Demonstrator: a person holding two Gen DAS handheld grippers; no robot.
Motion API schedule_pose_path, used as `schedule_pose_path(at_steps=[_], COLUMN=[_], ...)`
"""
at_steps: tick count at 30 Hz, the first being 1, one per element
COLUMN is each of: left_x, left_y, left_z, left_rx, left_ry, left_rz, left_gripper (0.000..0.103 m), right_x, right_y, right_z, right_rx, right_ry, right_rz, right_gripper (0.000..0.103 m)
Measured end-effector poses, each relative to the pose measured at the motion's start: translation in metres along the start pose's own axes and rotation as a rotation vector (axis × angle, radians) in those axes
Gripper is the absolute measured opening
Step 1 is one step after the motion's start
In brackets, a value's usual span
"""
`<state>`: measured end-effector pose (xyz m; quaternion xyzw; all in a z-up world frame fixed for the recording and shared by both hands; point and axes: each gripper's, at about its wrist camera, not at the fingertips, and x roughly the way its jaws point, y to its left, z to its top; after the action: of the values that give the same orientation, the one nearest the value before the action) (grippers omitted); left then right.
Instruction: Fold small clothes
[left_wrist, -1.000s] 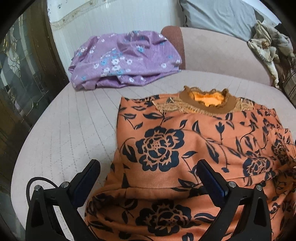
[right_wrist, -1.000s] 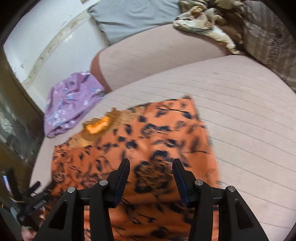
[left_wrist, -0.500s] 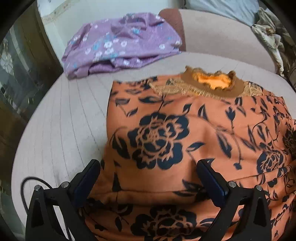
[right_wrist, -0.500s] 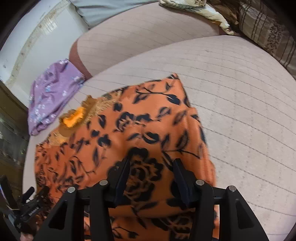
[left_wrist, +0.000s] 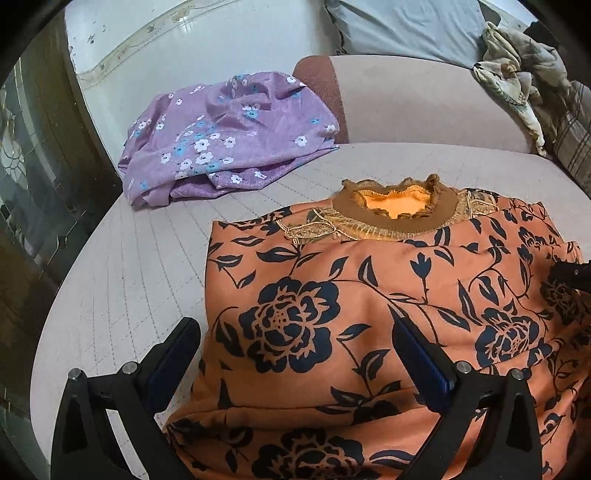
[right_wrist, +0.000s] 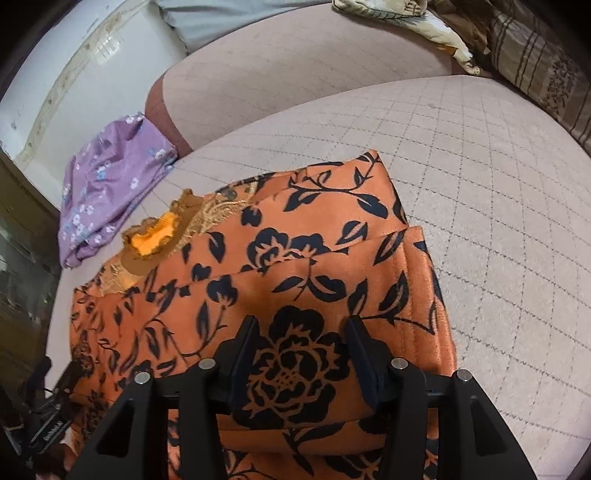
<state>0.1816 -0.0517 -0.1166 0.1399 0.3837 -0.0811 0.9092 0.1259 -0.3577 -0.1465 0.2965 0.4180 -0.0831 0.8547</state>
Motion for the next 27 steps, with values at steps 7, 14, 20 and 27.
schedule_pose_path(at_steps=[7, 14, 20, 27], left_x=[0.002, 0.041, 0.013, -0.046], left_y=[0.0, -0.003, 0.012, 0.015], left_z=[-0.001, -0.017, -0.03, -0.068], left_rx=[-0.009, -0.004, -0.09, -0.12], left_ry=[0.008, 0.161, 0.133, 0.061], left_rz=[0.003, 0.007, -0.012, -0.043], left_gripper=[0.103, 0.103, 0.103, 0.103], right_x=[-0.009, 0.004, -0.019, -0.063], right_y=[0.012, 0.029, 0.024, 0.015], right_z=[-0.003, -0.015, -0.031, -0.062], right_rx=[-0.035, -0.098, -0.085, -0.082], right_ry=[-0.034, 0.013, -0.031, -0.074], right_rz=[0.045, 0.028, 0.069, 0.119], right_gripper=[0.053, 0.053, 0.053, 0.053])
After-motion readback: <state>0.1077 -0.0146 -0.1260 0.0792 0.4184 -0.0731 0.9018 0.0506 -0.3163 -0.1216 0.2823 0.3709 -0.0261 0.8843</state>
